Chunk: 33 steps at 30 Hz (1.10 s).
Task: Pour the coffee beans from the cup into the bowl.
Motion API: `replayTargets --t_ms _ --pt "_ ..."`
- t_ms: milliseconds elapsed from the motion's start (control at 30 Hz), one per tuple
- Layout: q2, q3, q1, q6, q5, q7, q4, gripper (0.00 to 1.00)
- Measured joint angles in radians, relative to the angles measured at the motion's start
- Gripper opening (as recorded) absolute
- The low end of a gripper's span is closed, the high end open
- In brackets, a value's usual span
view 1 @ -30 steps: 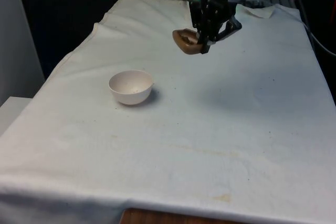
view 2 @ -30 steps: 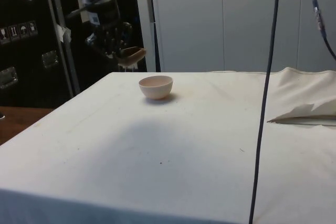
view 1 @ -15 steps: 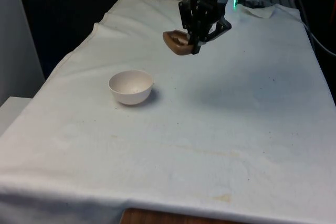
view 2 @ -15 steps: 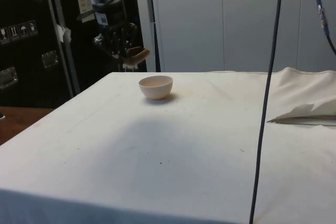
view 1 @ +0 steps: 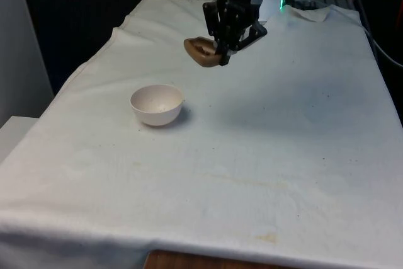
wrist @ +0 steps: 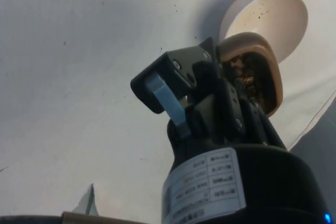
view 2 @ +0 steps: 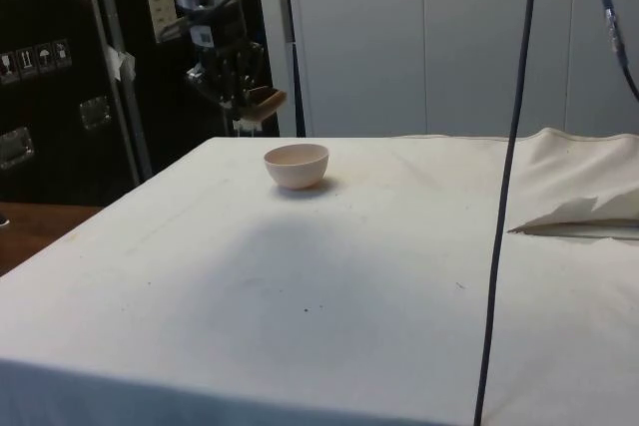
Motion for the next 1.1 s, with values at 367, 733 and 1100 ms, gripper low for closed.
replayTargets --t_ms 367,733,1100 --pt "0.000 -0.033 -0.006 0.025 0.007 -0.069 -0.006 0.00" --pt "0.000 -0.044 -0.010 0.056 0.034 -0.128 -0.008 0.00" --pt "0.000 -0.056 -0.014 0.074 0.081 -0.224 -0.011 0.00"
